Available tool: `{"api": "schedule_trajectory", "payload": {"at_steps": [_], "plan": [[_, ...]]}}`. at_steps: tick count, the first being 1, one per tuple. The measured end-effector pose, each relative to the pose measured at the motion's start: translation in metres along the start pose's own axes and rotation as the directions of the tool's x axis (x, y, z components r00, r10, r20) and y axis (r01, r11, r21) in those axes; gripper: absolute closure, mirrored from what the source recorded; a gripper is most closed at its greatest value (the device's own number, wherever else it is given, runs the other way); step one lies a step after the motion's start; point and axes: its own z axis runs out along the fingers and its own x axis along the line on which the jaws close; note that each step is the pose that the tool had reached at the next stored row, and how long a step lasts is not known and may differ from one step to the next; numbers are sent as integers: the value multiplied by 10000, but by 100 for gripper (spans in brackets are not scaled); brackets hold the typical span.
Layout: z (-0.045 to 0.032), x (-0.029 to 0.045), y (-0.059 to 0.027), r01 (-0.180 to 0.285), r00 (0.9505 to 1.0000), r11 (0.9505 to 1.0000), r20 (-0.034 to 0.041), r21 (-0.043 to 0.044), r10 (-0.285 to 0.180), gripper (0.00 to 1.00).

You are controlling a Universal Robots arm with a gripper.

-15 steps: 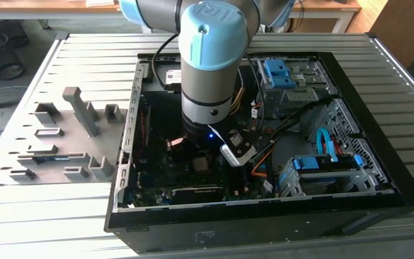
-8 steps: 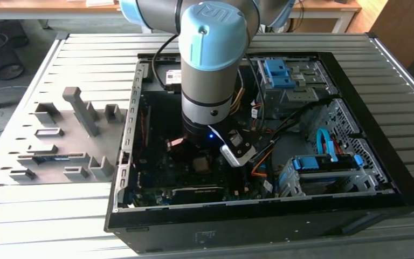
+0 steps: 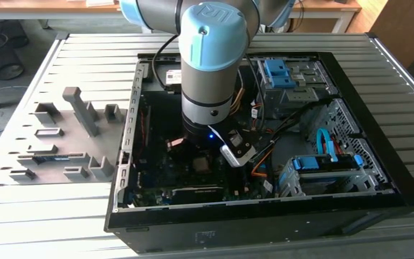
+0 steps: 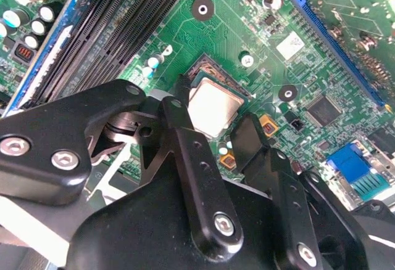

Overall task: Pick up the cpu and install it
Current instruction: 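Place the cpu into insertion slot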

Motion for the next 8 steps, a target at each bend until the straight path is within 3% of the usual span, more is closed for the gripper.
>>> {"api": "schedule_trajectory", "payload": {"at_steps": [2,4,8], "plan": [[0,1,0,-1,10000,10000,-4,2,1,49],[0,0,0,-1,10000,10000,1,1,1,56],[1,0,0,-1,10000,10000,0,0,1,56]]}}
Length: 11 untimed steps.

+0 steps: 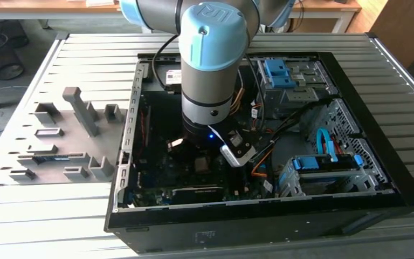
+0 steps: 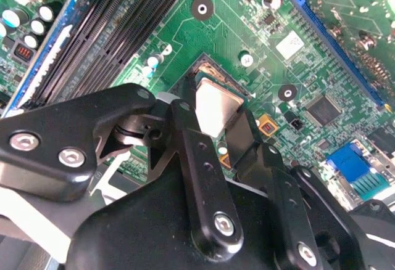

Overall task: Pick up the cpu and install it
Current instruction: 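Place the cpu into insertion slot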

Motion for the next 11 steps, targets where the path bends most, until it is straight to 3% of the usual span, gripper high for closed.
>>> {"api": "schedule_trajectory", "payload": {"at_steps": [11], "plan": [[1,0,0,0,10000,10000,0,0,0,56]]}}
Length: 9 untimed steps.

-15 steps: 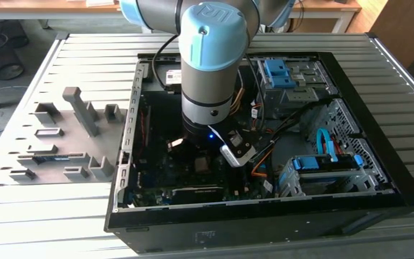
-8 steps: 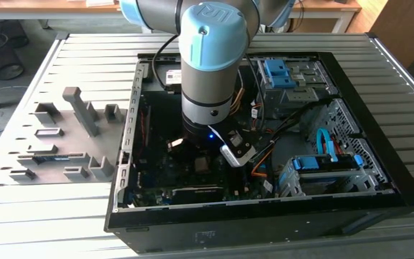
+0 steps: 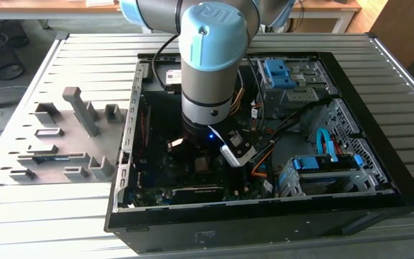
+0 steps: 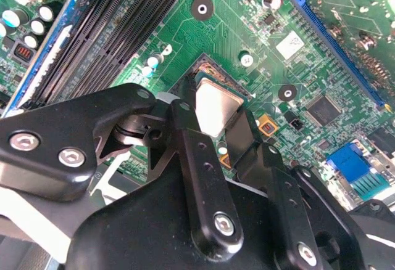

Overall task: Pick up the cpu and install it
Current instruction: 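Place the cpu into insertion slot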

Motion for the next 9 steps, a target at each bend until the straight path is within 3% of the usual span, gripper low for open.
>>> {"api": "schedule_trajectory", "payload": {"at_steps": [9], "plan": [[-3,0,-1,-624,9981,9980,-1,-29,624,56]]}}
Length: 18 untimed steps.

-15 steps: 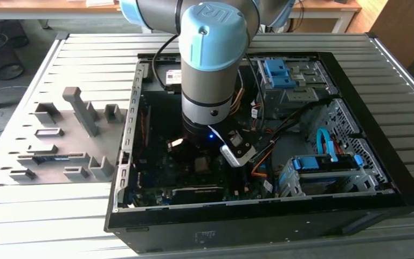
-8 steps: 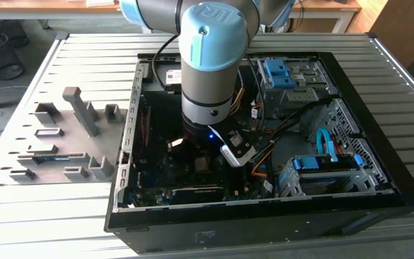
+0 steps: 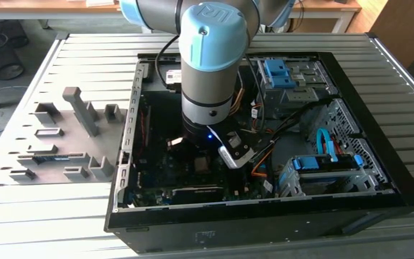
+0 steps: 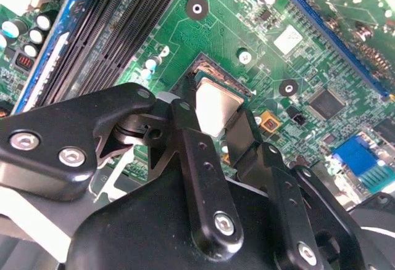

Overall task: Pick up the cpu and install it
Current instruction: 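Place the cpu into insertion slot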

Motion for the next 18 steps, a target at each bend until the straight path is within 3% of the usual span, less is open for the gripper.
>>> {"api": "schedule_trajectory", "payload": {"at_steps": [8,13,18], "plan": [[-76,3,0,-293,9996,9996,-2,-4,293,56],[-76,3,-1,-978,9952,9952,-9,-15,978,56],[-71,2,-1,-1434,9897,9896,-14,129,1434,56]]}}
